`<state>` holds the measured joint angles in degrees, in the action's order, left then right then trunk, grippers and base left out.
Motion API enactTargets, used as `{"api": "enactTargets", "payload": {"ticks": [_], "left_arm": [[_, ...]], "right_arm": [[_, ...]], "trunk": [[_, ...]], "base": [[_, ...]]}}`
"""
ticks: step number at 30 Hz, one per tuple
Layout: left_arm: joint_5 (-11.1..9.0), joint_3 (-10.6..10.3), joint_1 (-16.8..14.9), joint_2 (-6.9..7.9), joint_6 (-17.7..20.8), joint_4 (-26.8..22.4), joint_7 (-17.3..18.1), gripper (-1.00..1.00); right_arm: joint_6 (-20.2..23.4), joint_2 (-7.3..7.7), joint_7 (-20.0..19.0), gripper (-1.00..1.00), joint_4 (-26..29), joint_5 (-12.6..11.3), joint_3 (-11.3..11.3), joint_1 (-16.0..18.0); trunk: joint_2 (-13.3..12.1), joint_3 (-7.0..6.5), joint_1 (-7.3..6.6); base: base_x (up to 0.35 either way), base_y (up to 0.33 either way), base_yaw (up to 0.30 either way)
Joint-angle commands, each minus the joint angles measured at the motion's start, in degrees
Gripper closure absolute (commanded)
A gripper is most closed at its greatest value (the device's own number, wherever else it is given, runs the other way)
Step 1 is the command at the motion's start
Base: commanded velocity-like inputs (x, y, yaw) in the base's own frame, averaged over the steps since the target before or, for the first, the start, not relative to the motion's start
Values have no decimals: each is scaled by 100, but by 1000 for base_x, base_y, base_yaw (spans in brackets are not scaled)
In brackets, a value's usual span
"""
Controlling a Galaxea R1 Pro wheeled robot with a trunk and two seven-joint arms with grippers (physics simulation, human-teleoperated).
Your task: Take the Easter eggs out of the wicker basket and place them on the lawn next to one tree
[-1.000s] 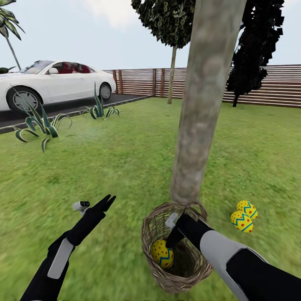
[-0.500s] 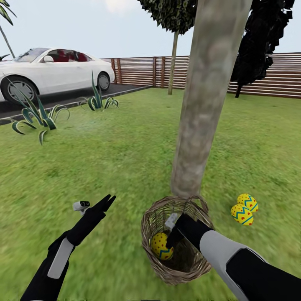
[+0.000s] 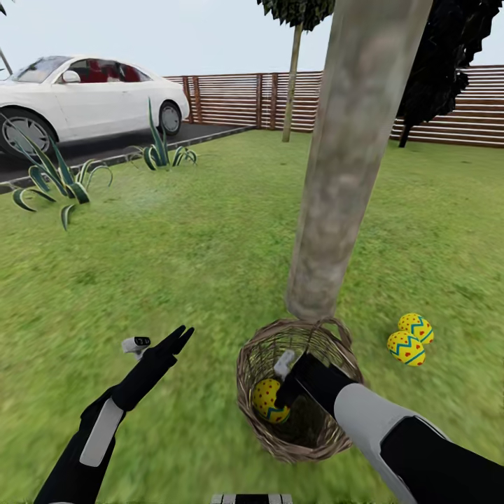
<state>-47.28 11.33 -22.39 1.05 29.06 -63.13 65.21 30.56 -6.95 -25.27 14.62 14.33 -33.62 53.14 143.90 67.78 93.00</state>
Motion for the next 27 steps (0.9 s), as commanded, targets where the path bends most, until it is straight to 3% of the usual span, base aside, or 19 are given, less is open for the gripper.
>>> {"api": "enactTargets", "payload": {"ticks": [1, 3, 27], "left_arm": [[-27, 0, -2, 1, 56, -1, 9, -100], [-28, -1, -2, 1, 56, 1, 9, -100], [-45, 1, -5, 1, 56, 73, 61, -100]], "right_arm": [[17, 0, -40, -100, 12, 61, 5, 2], [19, 0, -40, -100, 15, 61, 5, 0], [-74, 9, -57, -100, 23, 4, 68, 1]], "trunk": [[4, 27, 1], [6, 72, 6], [6, 72, 6]], "base": [[0, 0, 0], [0, 0, 0], [22, 0, 0]]}}
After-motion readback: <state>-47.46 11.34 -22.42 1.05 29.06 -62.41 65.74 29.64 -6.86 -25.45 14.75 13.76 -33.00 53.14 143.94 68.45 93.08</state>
